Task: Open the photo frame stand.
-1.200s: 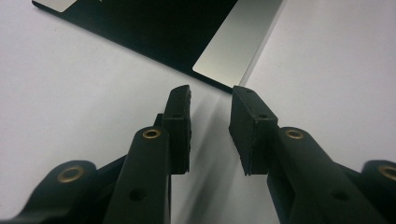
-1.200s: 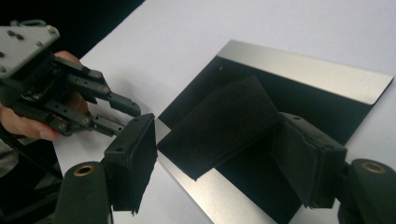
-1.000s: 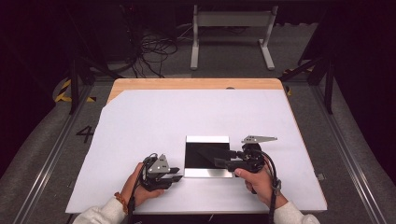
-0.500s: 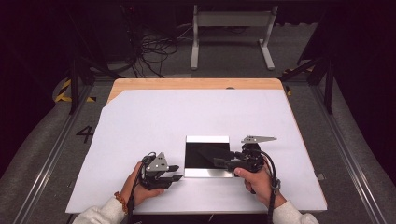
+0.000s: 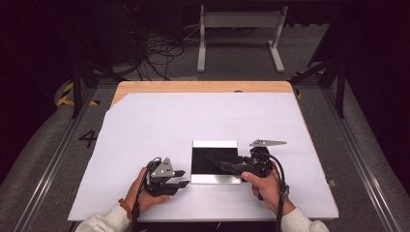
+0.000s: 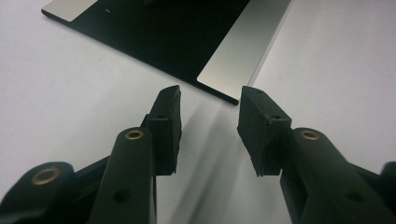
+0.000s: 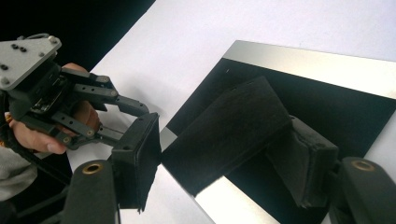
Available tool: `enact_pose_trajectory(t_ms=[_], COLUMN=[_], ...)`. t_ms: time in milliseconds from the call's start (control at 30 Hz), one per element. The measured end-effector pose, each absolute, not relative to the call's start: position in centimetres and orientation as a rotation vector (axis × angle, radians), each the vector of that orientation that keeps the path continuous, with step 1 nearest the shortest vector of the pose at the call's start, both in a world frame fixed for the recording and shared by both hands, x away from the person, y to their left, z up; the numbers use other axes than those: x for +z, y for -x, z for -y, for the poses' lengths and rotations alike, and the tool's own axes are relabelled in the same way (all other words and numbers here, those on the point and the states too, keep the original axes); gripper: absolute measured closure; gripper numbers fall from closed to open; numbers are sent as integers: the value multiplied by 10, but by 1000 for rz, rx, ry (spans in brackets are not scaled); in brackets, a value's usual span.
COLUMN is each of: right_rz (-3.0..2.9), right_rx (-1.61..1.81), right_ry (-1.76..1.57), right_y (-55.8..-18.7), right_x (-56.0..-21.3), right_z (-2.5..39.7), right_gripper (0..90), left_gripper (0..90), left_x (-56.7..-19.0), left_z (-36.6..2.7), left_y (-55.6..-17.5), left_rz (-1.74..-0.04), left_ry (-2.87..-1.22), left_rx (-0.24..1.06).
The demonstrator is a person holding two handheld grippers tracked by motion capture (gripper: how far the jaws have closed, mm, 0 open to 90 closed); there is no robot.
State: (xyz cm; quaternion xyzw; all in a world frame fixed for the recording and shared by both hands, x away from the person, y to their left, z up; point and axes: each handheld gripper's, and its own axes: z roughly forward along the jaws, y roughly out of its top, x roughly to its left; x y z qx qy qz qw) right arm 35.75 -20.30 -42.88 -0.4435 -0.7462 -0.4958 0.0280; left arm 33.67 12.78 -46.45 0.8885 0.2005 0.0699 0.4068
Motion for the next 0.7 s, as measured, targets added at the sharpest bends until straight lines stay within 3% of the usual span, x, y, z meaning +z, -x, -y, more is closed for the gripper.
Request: enact_pose_trajectory(t_ms=[167,700], right_rz=[2264,2218], right_rx=[-1532,-1517], right_ry=[1447,1417], right_y=[-361,-363], right_x=[-430,-439], right_z=[206,206], right_gripper=[427,467], left_gripper=[598,574], left_x=[-464,-464], left_z=[-128,-128], left_y=[-336,-337], left_rz=[-507,-513], left_ry=[-2238,-2233], left_rx=[172,172])
